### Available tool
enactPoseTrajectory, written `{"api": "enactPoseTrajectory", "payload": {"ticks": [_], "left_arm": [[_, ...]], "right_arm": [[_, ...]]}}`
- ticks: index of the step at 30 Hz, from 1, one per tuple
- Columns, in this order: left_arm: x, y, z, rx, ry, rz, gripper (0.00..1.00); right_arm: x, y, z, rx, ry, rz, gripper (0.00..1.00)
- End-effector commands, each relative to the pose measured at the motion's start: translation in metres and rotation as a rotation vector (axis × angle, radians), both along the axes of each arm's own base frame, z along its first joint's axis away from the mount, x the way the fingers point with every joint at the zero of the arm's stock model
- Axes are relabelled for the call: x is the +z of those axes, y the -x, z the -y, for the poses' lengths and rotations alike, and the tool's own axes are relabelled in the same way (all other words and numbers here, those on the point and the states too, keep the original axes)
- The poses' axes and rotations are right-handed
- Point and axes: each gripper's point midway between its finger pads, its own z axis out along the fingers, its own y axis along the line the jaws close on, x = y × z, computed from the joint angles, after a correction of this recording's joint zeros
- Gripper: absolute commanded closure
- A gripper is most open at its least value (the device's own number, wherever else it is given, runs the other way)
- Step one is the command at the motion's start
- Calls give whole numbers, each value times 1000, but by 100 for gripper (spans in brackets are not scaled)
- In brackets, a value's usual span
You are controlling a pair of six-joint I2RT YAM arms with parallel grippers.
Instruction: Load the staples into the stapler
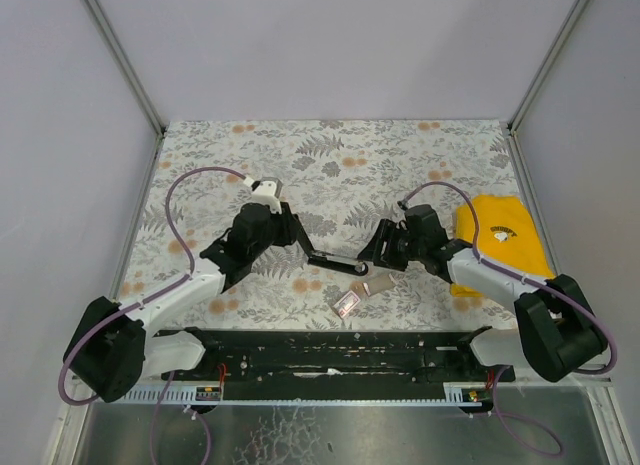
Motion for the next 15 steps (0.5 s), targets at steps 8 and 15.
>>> {"api": "enactPoseTrajectory", "payload": {"ticks": [8,15], "left_arm": [[20,3,12,43,-131,95,100],[15,15,25,17,-169,91,100]], "right_arm": [[-8,-12,-11,-27,-49,-18,43],[-20,-12,-23,-8,-105,-64,50]]}}
